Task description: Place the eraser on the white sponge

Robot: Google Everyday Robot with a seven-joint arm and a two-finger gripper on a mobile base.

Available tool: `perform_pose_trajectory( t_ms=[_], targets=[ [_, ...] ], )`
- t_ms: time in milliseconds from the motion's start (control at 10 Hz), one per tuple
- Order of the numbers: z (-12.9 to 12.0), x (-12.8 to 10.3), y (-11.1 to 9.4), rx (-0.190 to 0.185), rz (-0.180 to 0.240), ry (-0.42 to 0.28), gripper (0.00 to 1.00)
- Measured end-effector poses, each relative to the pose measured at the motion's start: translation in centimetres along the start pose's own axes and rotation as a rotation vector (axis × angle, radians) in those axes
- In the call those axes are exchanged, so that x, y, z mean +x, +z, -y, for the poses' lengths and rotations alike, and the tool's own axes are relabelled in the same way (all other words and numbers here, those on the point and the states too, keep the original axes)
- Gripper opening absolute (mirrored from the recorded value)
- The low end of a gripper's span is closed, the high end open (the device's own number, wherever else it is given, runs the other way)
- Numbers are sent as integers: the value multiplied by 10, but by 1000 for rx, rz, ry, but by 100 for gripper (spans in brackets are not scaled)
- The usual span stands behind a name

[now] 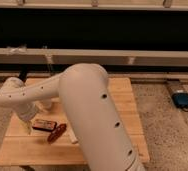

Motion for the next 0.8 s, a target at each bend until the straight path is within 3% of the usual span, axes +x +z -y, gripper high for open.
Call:
perform_pose_trajectory(
  t_ms=[200, 500, 700, 800],
  targets=[
    [4, -1, 33, 25, 49, -41, 80],
    [6, -5, 54, 51, 97, -55, 80],
    [5, -6, 55, 57, 102, -57, 70],
    [3, -7, 54, 55, 99, -56, 57]
  ],
)
